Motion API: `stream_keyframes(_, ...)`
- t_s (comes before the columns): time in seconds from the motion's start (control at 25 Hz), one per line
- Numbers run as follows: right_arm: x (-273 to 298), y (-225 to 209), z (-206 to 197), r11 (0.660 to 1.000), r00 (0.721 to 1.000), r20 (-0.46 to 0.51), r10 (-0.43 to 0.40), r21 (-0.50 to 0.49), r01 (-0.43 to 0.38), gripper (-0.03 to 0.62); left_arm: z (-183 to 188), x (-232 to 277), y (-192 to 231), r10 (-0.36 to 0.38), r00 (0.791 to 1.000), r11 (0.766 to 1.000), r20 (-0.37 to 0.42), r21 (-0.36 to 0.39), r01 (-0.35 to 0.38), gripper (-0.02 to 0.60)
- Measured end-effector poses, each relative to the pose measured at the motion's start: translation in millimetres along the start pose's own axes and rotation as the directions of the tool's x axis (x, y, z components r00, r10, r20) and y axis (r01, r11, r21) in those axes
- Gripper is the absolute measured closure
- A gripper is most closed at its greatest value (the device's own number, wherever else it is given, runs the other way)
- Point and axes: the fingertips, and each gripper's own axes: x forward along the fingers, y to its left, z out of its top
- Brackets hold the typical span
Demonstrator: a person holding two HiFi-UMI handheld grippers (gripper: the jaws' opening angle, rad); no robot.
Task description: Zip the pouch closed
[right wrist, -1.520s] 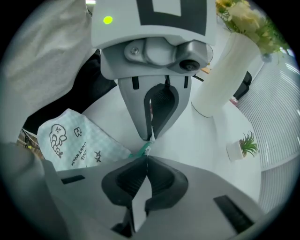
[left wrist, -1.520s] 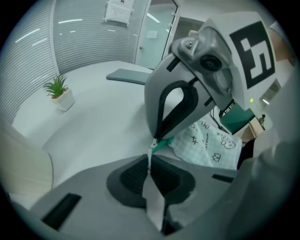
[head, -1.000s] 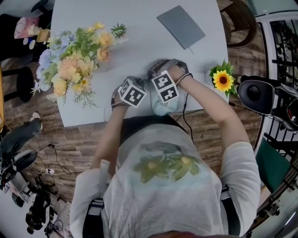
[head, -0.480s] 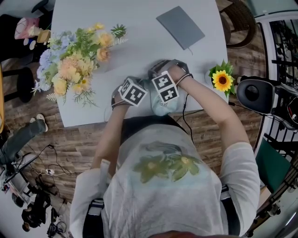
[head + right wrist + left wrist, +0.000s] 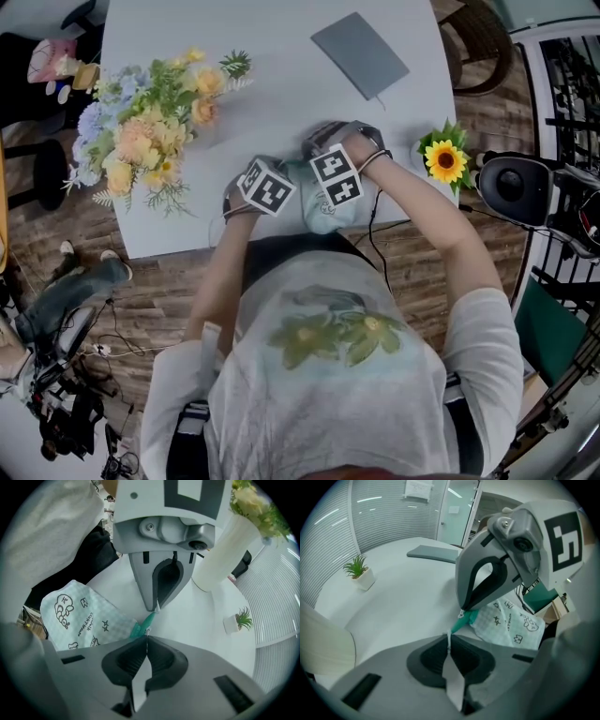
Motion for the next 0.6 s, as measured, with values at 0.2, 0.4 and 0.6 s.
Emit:
stream_keyframes(0.2,-1.6,1.1,-2.1,1.000,1.000,-0.008,-0.019,-0.005,0.019,0.576,0.9,-0.9,-0.3,0.001,1.000,1.000,0.001,0.001,-0.001,0.557)
stream_keyframes(0.4,-2.5,1.7,-2.5,0.999,0.999,-0.012,-0.037,-0.016,0.037,0.576,0.6,-1.0,-0.4,0.004,1.000,1.000,0.001,0.005,-0.004,0.557)
stream_keyframes(0.6,-2.4,3.4,-5.7,1.000,0.999,-0.032,-0.026,-0.015,0.025,0.576,0.3,-0.2,-0.1,0.009,1.000,1.000,-0.003,0.014,-0.009,0.557)
